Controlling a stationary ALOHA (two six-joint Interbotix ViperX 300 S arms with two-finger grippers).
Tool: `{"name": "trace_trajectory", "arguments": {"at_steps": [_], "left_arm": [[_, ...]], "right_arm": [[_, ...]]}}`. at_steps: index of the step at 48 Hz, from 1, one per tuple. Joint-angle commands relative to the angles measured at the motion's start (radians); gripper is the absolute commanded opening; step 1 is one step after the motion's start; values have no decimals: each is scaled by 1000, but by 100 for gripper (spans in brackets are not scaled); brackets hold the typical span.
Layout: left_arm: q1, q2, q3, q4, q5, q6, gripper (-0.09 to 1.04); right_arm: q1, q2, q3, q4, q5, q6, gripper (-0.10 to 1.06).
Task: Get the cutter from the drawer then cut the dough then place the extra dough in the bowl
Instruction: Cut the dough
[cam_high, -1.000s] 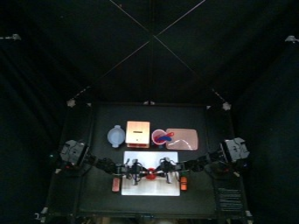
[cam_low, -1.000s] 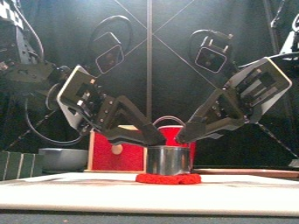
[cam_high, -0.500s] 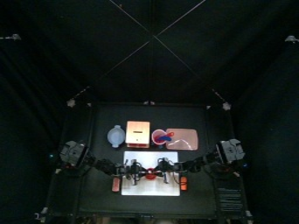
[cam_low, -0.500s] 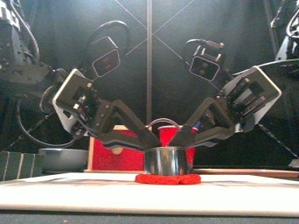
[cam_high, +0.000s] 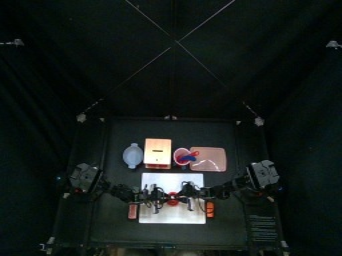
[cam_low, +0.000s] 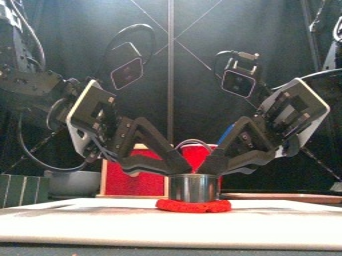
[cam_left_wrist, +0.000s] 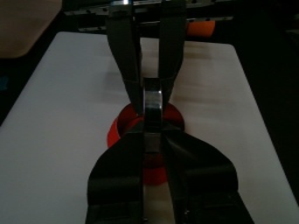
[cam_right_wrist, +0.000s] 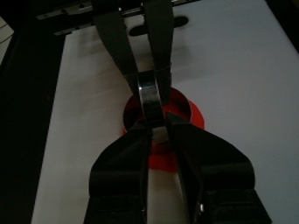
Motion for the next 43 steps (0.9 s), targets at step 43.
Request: {"name": "trace_trajectory", "arguments": {"at_steps": [43], "left_arm": [[48,-87,28,-11,89,57,47]], "right_arm": [[5,-34,-34,-104,69,2,58]]}}
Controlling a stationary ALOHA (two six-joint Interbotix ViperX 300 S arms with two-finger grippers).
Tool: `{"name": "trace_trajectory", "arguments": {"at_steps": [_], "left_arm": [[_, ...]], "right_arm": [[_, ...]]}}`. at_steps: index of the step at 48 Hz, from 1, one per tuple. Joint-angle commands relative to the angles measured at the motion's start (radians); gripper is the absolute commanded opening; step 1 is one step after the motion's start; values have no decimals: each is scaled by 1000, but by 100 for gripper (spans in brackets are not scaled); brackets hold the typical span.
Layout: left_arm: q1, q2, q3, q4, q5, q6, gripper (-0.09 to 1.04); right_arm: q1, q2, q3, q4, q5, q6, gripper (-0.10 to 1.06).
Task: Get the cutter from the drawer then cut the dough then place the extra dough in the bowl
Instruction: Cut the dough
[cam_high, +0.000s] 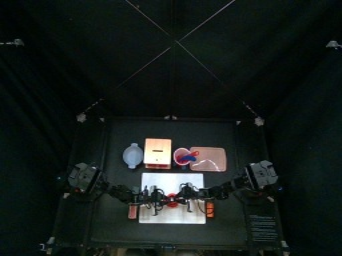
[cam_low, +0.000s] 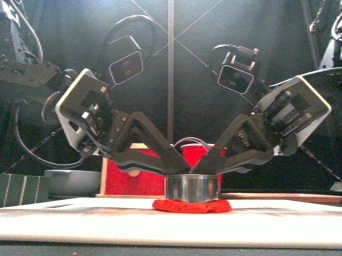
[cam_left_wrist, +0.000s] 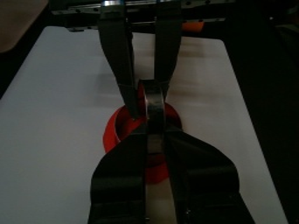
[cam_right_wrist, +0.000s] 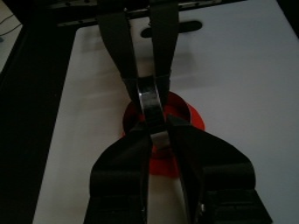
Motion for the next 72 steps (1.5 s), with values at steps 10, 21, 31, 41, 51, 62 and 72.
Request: {"name": "trace_trajectory", "arguments": {"at_steps": [10,21,31,41,51,62,72], "left_arm": [[41,-43,-2,49,37,84,56],[44,-61,-8,48,32,91,74],[46,-107,-2,49,-15,92,78],[46,-144,11,95,-43,92,79],[46,-167,15,109,-46,92,79],[46,-238,60,118,-129,95,78],[46,-273,132,101,-135,118,75]], "right_arm": [[-5,-63,-38,-38,130,8,58],[-9,-67,-64,-86,152,12,64],[-18,-92,-75,-89,172,12,73],[-23,-121,-77,-94,198,12,76],[-35,-144,-98,-106,250,14,76],[-71,-166,-143,-152,374,17,76],[-97,-189,-199,-179,525,18,76]]}}
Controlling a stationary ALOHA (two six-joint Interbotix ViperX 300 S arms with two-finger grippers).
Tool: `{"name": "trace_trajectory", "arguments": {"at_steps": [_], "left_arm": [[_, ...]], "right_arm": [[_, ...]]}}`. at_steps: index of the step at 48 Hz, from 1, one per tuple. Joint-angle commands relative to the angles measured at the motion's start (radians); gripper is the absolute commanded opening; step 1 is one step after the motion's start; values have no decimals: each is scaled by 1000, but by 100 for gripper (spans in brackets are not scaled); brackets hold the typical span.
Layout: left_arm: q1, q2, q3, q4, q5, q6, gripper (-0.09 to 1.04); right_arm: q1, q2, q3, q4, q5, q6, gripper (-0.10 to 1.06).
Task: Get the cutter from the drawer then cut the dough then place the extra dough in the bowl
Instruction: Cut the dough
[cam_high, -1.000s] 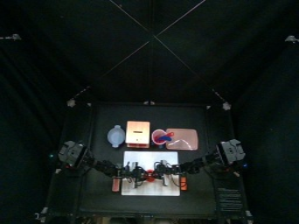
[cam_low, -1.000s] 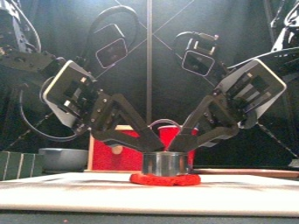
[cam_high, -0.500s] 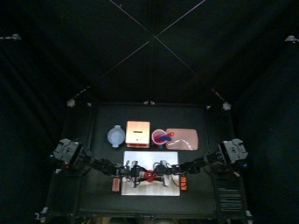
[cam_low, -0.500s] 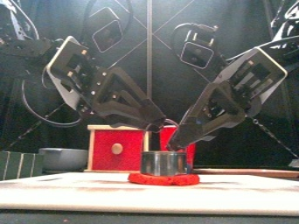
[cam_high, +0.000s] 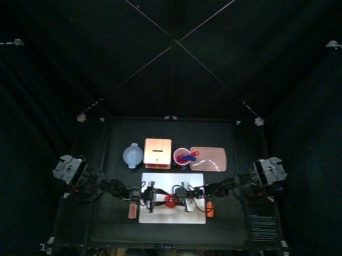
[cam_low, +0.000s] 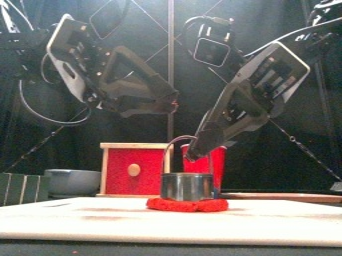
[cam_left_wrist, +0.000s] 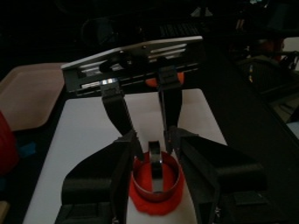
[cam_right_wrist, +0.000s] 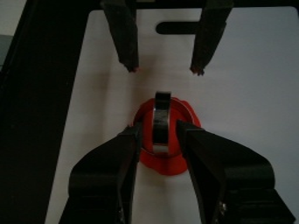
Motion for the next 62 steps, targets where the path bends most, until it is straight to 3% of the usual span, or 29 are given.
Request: {"name": "trace_trajectory", "arguments": {"at_steps": [1,18,35,62], "left_arm": [[3,-25,20,-31,-11,8,74],[3,74,26,-86,6,29,61],[3,167,-52,-84,149,38,60],[14,190,-60,-110,213,34,60]], "right_arm": [[-18,-48,-51,-8,77,3,76],[-18,-48,-170,-12,339,11,76],[-14,-31,-239,-12,442,14,76],[-3,37,-307,-12,554,12,76]]}}
